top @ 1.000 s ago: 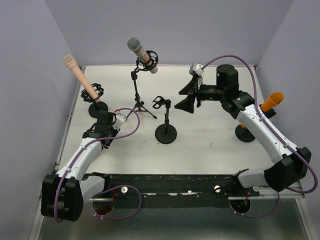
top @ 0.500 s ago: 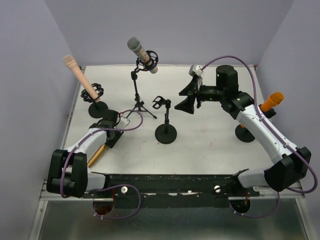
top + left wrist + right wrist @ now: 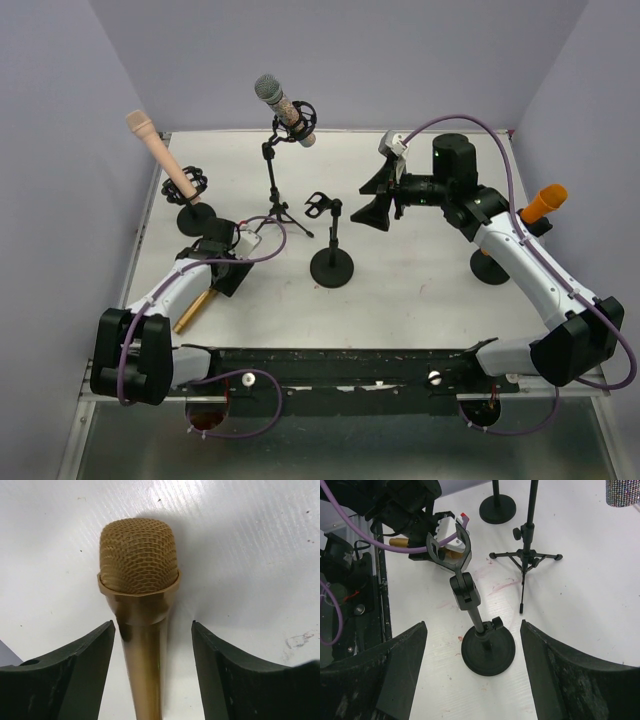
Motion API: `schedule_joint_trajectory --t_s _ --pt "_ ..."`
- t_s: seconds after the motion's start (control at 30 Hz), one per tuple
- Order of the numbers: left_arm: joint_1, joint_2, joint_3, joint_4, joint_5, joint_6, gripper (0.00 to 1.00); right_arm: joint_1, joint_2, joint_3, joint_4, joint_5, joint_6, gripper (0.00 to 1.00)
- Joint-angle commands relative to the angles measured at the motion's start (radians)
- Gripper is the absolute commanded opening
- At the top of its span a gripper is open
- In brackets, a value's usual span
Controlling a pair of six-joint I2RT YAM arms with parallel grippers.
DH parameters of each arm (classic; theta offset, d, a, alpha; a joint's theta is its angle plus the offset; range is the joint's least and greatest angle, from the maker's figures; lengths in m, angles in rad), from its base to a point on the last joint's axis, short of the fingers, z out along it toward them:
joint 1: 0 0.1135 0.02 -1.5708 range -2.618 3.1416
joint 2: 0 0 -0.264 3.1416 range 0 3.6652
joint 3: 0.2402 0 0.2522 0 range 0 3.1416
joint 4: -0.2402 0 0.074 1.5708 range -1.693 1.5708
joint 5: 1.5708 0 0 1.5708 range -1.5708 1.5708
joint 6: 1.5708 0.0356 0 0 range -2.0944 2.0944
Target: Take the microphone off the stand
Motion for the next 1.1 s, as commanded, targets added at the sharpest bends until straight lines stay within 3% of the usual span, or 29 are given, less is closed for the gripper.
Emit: schedule_joint_trajectory --t_s 0.0,0.47,0.67,0.73,0.87,1.07 --pt "-0.011 -0.055 -0.008 -0.016 0.044 0.007 0.71 -0.002 -0.014 0.002 -0.033 0.012 -0.014 0.84" --pt "-0.018 -0.059 0.026 -0.035 0.028 0.002 0.71 -0.002 -0.003 0.020 -0.045 0.005 -0.017 0.83" --pt "-0.021 -0.171 0.108 -0.160 0.043 0.014 0.71 -0.002 0.016 0.088 -0.171 -0.011 -0.099 0.84" --pt "-0.023 -0.243 0.130 -0.196 0.095 0.034 0.71 -0.002 0.026 0.112 -0.214 -0.014 -0.127 0.84" --pt "-0.038 -0.410 0.176 -0.240 0.329 0.053 0.71 0.003 0.052 0.149 -0.243 -0.014 -0.135 0.83" --pt "-0.075 -0.487 0.265 -0.213 0.552 -0.068 0.75 0.056 0.102 0.172 -0.173 0.047 -0.041 0.82"
